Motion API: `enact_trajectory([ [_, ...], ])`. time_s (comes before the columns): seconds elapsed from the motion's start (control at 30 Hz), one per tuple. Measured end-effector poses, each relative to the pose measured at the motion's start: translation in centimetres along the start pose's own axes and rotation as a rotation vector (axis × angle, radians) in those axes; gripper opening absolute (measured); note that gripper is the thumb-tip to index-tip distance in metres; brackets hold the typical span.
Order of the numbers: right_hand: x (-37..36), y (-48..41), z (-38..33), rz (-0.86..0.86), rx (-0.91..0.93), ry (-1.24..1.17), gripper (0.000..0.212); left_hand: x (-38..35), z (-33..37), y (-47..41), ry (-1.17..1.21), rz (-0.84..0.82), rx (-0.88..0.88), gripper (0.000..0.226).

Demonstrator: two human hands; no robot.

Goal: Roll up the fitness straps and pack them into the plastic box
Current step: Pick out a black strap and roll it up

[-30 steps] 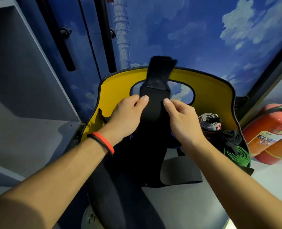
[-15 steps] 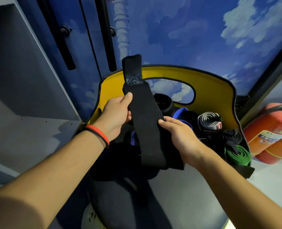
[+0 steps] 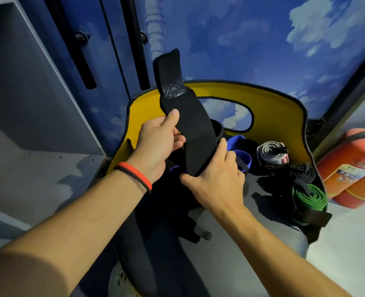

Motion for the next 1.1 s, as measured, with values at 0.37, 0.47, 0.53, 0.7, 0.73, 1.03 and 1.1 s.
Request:
enact_trajectory([
  [0.37, 3.8, -0.6, 1.2, -0.161, 0.226, 0.203, 0.079, 3.8, -0.9, -3.7, -0.026, 0.124, 0.073, 0.038],
  [0.47, 4.4, -0.3, 1.2, -0.189, 0.28, 0.11, 0.093, 4.5, -1.0, -4.3, -0.011, 0.144, 0.066, 0.034],
  [0.53, 4.9, -0.3, 1.0, -0.155, 0.339, 0.134, 0.101, 4.9, -1.2, -4.5, -0.02, 0.14, 0.057, 0.033],
  [0.7, 6.0, -0.9, 2.2, -0.213, 0.368, 0.13, 0.099, 5.8, 0.0, -5.3, 0.094, 0.179, 0.07, 0.031],
  [0.73, 5.9, -1.1, 2.8, -0.25, 0.329, 0.065, 0.092, 5.9, 0.0, -5.4, 0.103, 0.181, 0.07, 0.031],
  [1.03, 4.9, -2.9, 8.0, -0.458, 0.118, -0.141, 0.07, 7.2, -1.7, -6.3, 0.024, 0.196, 0.075, 0.033],
  [1.1, 5.6, -3.4, 8.8, -0.543, 0.094, -0.225, 0.076, 7.0, -2.5, -6.1, -0.102, 0.169, 0.038, 0.036],
])
Point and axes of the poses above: each hand's wrist, its own y-axis away from the middle knuckle, its own x-axis out of the back of the hand, z = x × y, the point moved 1 cm from there along -y, towards the middle knuckle, and after that the axes turned 1 degree about z, right-handed, at the moved point
